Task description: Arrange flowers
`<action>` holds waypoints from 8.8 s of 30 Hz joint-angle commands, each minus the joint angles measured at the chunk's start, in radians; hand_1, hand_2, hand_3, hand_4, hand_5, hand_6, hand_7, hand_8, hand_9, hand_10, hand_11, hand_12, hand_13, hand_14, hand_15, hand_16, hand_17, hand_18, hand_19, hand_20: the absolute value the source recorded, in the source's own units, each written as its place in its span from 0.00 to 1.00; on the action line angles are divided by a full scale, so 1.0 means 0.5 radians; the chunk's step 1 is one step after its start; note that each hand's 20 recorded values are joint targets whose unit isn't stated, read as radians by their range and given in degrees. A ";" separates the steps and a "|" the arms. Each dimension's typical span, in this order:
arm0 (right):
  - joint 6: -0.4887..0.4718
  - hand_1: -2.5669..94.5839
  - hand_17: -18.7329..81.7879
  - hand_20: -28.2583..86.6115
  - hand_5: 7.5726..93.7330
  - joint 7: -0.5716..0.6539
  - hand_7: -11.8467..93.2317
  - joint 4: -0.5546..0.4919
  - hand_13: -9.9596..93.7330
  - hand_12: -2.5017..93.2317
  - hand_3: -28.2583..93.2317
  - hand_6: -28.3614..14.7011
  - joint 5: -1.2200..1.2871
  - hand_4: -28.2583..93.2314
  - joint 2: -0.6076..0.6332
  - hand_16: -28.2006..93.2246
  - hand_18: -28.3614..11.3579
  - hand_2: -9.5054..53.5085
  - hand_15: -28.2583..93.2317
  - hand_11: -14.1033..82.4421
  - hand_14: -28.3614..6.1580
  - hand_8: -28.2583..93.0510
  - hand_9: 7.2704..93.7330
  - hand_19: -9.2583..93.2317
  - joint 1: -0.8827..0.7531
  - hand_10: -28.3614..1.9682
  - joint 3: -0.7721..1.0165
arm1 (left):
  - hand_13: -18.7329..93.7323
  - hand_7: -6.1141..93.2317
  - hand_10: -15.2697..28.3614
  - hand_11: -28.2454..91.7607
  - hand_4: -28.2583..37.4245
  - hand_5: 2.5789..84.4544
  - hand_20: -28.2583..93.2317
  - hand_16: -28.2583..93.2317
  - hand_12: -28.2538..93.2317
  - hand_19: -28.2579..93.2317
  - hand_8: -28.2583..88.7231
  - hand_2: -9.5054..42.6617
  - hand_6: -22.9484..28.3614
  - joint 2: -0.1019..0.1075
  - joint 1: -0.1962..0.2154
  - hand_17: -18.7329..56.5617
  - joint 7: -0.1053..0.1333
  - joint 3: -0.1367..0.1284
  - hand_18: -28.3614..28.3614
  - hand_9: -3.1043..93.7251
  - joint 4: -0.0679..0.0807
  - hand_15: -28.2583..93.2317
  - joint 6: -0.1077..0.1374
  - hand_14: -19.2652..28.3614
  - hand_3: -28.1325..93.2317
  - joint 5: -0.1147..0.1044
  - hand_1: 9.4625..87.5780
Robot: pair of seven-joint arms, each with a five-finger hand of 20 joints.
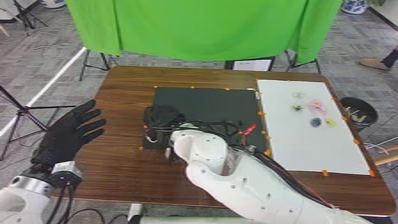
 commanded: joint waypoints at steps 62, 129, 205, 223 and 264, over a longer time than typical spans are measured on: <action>0.134 0.31 0.35 0.67 0.28 0.245 0.41 -0.454 0.49 0.27 0.97 0.56 -0.127 0.00 1.239 0.41 0.19 0.00 0.82 0.39 0.50 0.11 0.35 0.80 -0.593 0.45 1.123 | 0.32 0.25 0.61 0.40 0.00 0.30 0.32 0.23 0.38 0.55 0.15 0.15 0.53 -0.150 0.176 0.12 0.020 -0.059 0.86 0.27 -0.048 0.50 0.018 0.74 0.81 0.001 0.19; 0.491 0.52 0.46 0.67 0.73 0.177 0.56 -0.304 0.81 0.53 0.95 0.74 -0.164 0.00 1.277 0.58 0.24 0.00 0.74 0.29 0.75 0.25 0.93 0.82 -0.548 0.80 1.041 | 0.32 0.25 0.61 0.40 0.00 0.30 0.32 0.23 0.38 0.55 0.15 0.16 0.53 -0.160 0.181 0.12 -0.025 -0.051 0.86 0.27 -0.046 0.50 0.000 0.74 0.81 0.003 0.19; 0.338 0.43 0.43 0.68 0.60 -0.171 0.53 0.684 0.72 0.36 0.92 0.72 -0.421 0.00 -0.076 0.51 0.24 0.00 0.82 0.37 0.68 0.21 0.76 0.82 0.329 0.71 -0.058 | 0.32 0.25 0.61 0.40 0.00 0.30 0.32 0.23 0.38 0.55 0.15 0.16 0.53 -0.079 0.062 0.12 0.032 0.085 0.86 0.27 -0.019 0.50 0.045 0.74 0.81 0.007 0.19; 0.354 0.30 0.41 0.69 0.53 -0.068 0.45 0.418 0.70 0.28 0.95 0.70 -0.240 0.00 0.106 0.51 0.21 0.00 0.83 0.44 0.64 0.09 0.65 0.82 0.290 0.64 0.055 | 0.32 0.25 0.61 0.40 0.00 0.30 0.32 0.23 0.38 0.55 0.15 0.16 0.53 -0.083 0.053 0.12 -0.016 0.082 0.86 0.27 -0.001 0.50 0.006 0.74 0.81 0.002 0.19; 0.082 0.26 0.37 0.67 0.32 0.713 0.36 -0.184 0.57 0.23 0.96 0.50 -0.072 0.00 1.376 0.41 0.16 0.00 0.79 0.32 0.56 0.13 0.41 0.79 -0.869 0.44 1.370 | 0.32 0.25 0.61 0.40 0.00 0.30 0.32 0.23 0.38 0.55 0.15 0.17 0.53 -0.194 0.167 0.11 -0.034 0.016 0.86 0.27 -0.027 0.50 0.001 0.74 0.81 0.004 0.19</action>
